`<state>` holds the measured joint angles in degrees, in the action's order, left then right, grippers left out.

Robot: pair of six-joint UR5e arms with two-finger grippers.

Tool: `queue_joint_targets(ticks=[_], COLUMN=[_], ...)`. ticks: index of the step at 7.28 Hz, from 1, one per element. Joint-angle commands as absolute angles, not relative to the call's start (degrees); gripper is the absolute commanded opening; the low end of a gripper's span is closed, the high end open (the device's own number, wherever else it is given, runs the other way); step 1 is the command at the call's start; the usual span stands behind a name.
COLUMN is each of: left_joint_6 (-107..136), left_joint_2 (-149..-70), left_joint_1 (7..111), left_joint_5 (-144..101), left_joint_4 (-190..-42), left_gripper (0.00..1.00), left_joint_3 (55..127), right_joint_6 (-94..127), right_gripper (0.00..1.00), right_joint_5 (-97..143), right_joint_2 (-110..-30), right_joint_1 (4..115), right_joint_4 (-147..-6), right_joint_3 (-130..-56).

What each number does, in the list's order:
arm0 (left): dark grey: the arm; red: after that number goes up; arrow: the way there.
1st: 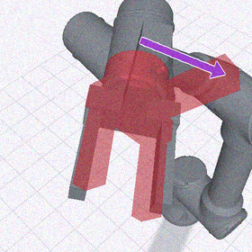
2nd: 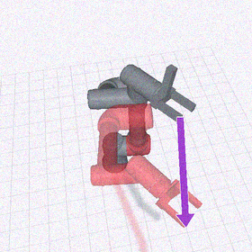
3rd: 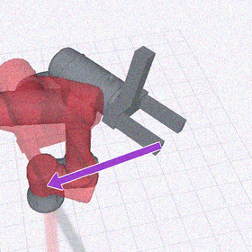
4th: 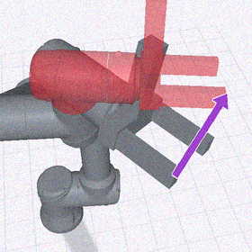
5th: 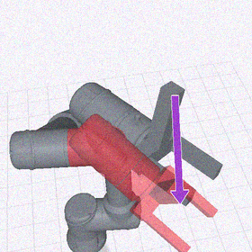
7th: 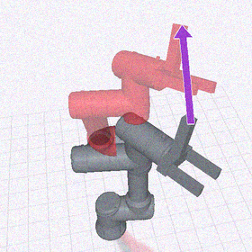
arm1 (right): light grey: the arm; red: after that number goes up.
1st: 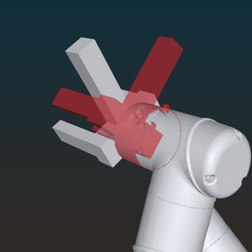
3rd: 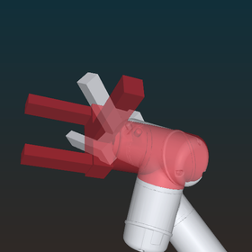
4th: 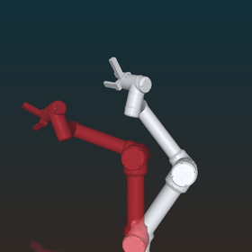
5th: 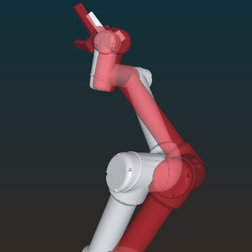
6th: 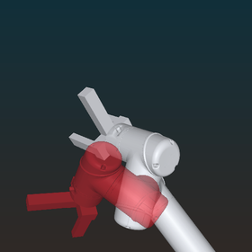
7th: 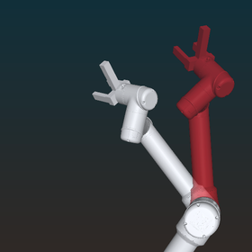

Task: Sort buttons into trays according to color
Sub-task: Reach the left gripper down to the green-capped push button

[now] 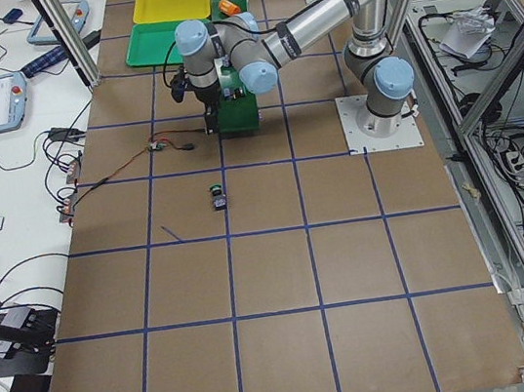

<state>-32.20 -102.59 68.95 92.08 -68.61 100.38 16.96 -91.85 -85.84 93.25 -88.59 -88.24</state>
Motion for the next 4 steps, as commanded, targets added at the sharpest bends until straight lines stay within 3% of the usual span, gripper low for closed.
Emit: queue_joint_targets(ticks=[1,4], left_joint_6=[-55.63,-75.46], left_joint_2=[-106.77,-112.75], left_joint_1=[60.67,57.05], left_joint_5=[92.90,92.73], left_joint_4=[-68.56,-65.85], left_gripper=[1.00,1.00], left_joint_3=[96.42,96.24], right_joint_6=[16.96,16.96], right_gripper=[1.00,1.00], right_joint_5=[-91.85,-91.93], right_joint_2=[-85.87,-85.78], right_joint_1=[93.25,93.16], right_joint_4=[-88.59,-88.59], right_joint_3=[-88.24,-88.24])
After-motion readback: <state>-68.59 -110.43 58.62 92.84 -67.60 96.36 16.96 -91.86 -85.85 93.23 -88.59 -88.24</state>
